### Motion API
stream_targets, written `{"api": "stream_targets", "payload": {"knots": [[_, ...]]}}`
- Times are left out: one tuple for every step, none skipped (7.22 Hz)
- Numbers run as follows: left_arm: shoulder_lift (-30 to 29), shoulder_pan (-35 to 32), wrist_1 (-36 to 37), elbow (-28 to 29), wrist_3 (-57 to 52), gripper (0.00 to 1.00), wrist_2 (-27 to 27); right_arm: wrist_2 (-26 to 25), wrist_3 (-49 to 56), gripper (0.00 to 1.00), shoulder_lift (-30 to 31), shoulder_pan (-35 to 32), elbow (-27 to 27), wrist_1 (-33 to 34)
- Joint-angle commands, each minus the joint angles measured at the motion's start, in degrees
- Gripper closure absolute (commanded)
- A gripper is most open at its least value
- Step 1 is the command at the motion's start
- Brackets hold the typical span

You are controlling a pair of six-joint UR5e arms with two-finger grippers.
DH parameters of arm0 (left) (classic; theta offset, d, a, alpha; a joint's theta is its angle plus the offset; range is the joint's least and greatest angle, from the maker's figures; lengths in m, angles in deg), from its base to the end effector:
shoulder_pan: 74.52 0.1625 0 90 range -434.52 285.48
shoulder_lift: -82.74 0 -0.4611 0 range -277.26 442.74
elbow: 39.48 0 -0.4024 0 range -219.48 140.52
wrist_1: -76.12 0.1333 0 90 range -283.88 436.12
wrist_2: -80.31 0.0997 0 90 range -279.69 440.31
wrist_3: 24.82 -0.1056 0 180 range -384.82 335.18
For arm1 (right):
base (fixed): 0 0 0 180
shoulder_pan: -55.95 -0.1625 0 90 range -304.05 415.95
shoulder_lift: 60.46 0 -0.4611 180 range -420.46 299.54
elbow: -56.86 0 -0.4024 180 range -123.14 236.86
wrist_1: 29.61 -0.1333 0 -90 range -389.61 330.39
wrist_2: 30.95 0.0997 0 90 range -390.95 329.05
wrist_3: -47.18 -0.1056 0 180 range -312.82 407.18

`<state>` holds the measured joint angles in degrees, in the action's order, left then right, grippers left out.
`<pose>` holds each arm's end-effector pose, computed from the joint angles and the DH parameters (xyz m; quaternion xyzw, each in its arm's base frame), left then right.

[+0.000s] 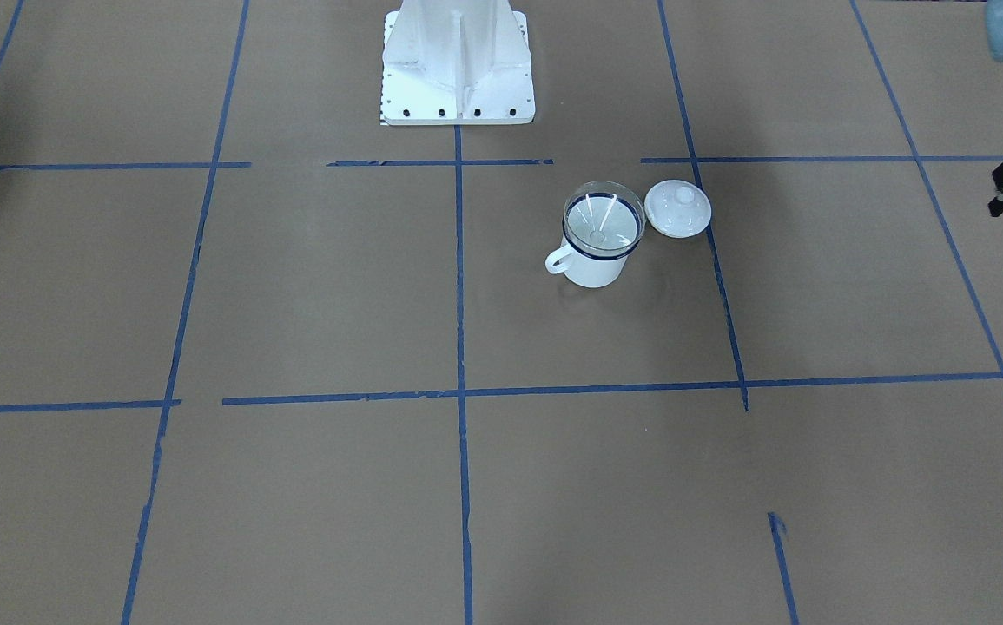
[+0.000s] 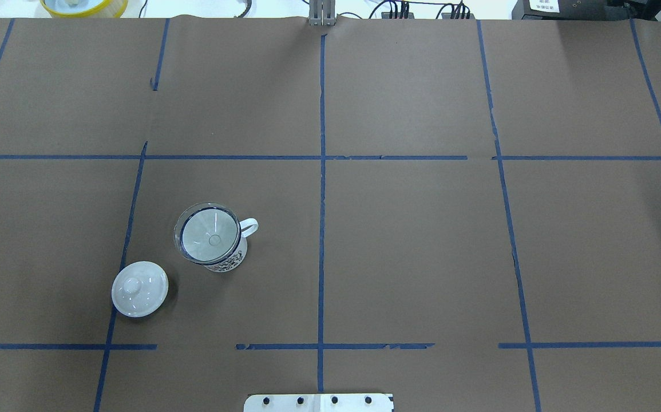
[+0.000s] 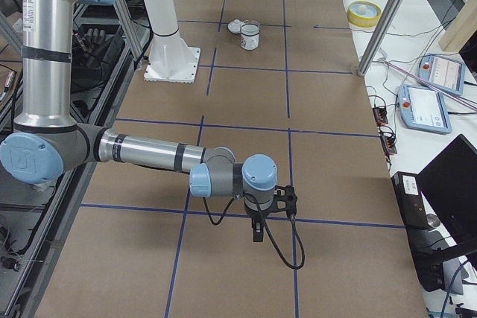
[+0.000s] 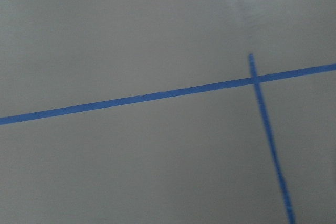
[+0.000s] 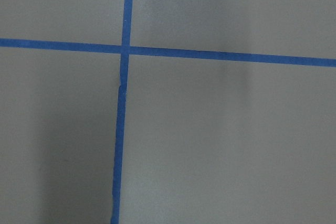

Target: Place funnel on cup

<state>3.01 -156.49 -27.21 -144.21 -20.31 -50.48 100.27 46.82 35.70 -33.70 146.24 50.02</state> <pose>-0.0025 -0.4430 0.6306 0.1065 0.3581 0.0823 0.9239 0.0609 -0.4550 0.7415 0.0271 -0.3520 -0.0109 0.9355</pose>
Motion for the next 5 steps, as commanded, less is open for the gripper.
{"api": "stream_targets", "payload": {"knots": [[3.0, -5.5, 0.8, 5.2, -6.1, 0.00, -5.4, 0.0, 0.0, 0.00, 0.0, 0.0, 0.0, 0.0], [3.0, -5.5, 0.5, 6.3, -6.2, 0.00, -5.5, 0.0, 0.0, 0.00, 0.0, 0.0, 0.0, 0.0], [3.0, -5.5, 0.0, 6.0, -6.3, 0.00, -5.0, 0.0, 0.0, 0.00, 0.0, 0.0, 0.0, 0.0], [2.7, -5.5, 2.1, 6.3, -6.1, 0.00, -5.1, 0.0, 0.0, 0.00, 0.0, 0.0, 0.0, 0.0], [-0.1, -5.1, 11.1, 6.3, -6.1, 0.00, -5.0, 0.0, 0.0, 0.00, 0.0, 0.0, 0.0, 0.0]]}}
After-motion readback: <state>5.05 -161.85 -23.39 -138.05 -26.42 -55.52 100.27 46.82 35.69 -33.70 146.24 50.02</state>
